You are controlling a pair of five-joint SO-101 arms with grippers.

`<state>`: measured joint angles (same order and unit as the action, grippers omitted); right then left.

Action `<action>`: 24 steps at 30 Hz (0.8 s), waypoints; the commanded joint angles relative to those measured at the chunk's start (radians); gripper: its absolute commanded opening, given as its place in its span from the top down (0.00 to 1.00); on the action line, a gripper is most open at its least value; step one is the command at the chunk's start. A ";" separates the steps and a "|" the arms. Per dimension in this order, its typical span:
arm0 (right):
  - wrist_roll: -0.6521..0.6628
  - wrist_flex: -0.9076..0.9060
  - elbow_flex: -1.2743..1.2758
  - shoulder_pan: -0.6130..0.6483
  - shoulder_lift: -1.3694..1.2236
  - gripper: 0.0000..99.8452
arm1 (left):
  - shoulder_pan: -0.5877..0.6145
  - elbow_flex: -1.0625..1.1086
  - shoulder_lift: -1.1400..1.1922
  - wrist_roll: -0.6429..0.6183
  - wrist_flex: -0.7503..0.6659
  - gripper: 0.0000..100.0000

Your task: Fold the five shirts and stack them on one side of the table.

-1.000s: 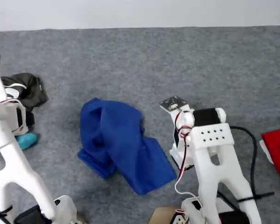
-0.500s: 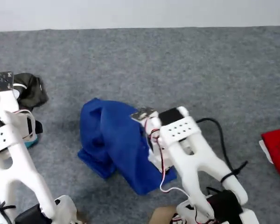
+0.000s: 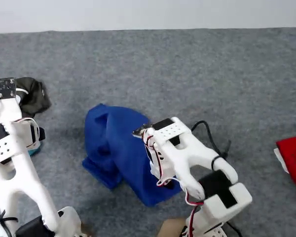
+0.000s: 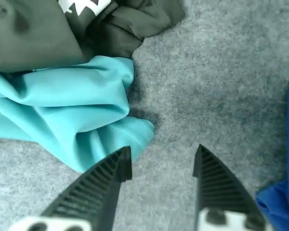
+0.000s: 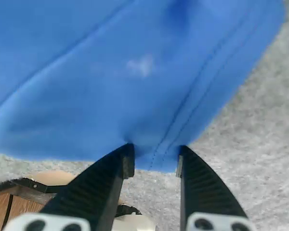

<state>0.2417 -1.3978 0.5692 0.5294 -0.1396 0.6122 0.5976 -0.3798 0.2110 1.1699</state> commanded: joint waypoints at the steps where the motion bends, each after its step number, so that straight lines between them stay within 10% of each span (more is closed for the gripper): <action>1: -0.012 0.007 -0.021 -0.010 -0.024 0.84 | 0.002 -0.007 -0.014 0.005 -0.020 0.79; 24: -0.029 -0.027 -0.086 0.015 -0.191 0.99 | 0.002 -0.005 -0.012 0.005 -0.020 0.79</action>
<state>0.2140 -1.4070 0.5017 0.5432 -0.2808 0.6122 0.5976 -0.3798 0.2110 1.1699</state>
